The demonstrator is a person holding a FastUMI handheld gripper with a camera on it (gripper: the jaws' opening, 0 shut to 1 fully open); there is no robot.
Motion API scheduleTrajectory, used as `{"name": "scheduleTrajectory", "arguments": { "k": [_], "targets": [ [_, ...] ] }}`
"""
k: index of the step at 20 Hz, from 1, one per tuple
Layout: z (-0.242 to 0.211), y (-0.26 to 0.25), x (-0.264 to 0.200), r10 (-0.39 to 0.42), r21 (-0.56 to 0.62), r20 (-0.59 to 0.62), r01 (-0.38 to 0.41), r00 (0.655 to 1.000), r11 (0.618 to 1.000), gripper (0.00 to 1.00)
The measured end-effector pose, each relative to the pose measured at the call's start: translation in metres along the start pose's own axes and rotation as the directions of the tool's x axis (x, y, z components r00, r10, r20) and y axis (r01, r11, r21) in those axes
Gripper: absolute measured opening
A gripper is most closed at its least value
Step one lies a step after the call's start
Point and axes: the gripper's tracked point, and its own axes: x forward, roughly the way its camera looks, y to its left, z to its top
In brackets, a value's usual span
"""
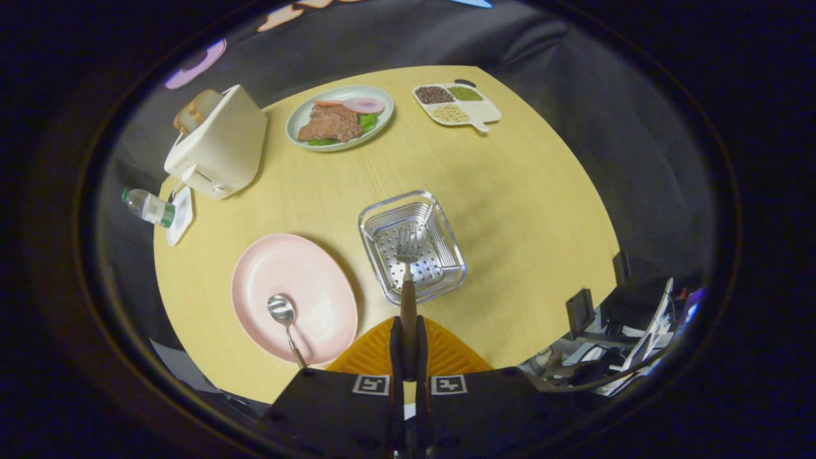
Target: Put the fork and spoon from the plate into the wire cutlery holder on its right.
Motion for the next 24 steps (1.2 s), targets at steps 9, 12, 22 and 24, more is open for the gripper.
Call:
{"name": "scheduleTrajectory", "arguments": {
  "k": [9, 12, 22, 24],
  "targets": [
    [-0.002, -0.009, -0.022, -0.007, -0.063, 0.105, 0.014, 0.994, 0.998, 1.0],
    [-0.003, -0.007, -0.035, -0.011, -0.072, 0.145, 0.022, 0.989, 0.997, 1.0],
    [-0.028, 0.019, -0.09, -0.035, -0.273, 0.345, 0.136, 0.938, 0.952, 0.99],
    [-0.036, 0.034, -0.098, -0.002, -0.29, 0.397, 0.127, 0.918, 0.948, 0.98]
  ]
}}
